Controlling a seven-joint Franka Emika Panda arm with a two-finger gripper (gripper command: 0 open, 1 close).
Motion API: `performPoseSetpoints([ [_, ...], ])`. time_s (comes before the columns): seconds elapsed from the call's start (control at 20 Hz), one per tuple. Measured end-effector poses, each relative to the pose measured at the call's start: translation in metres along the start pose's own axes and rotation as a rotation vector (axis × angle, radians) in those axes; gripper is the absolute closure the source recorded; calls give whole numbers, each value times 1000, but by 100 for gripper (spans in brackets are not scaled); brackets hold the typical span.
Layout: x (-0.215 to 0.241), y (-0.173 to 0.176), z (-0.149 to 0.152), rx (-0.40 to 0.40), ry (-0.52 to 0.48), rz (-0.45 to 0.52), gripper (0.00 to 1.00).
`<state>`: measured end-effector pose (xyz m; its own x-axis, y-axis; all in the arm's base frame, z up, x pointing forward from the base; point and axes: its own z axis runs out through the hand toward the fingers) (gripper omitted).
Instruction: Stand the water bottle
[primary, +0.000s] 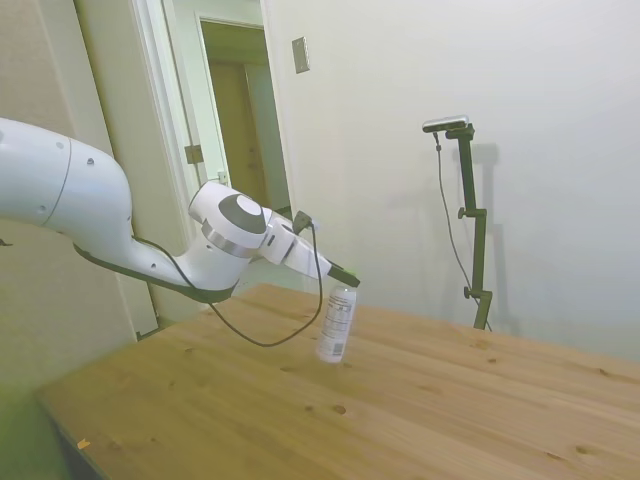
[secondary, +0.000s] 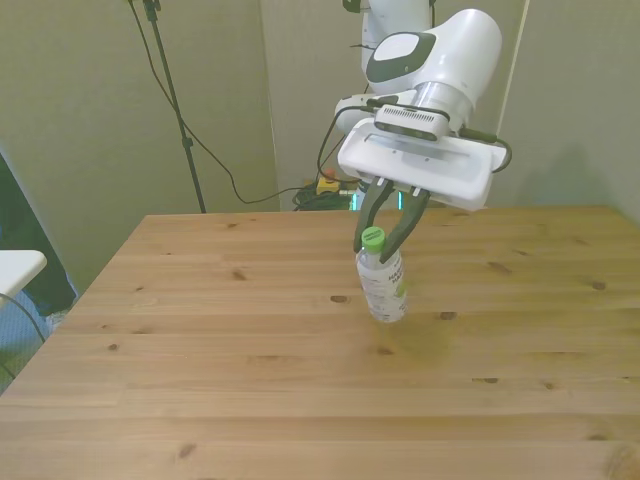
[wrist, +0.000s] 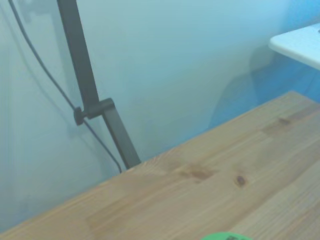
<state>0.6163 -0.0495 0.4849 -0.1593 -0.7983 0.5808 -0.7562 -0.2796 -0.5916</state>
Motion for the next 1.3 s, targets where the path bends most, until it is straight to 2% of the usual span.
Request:
performPoseSetpoints([
  [0.2,2,-14,26,66,113,71,100],
  [0.45,-21,-33,51,97,218,137,100],
  [0.75,-40,-46,77,87,267,152,100],
  [1.0,-46,-36,98,60,268,143,100],
  [1.05,-46,-35,99,58,268,143,0],
  [1.3,-46,-34,99,56,261,144,0],
])
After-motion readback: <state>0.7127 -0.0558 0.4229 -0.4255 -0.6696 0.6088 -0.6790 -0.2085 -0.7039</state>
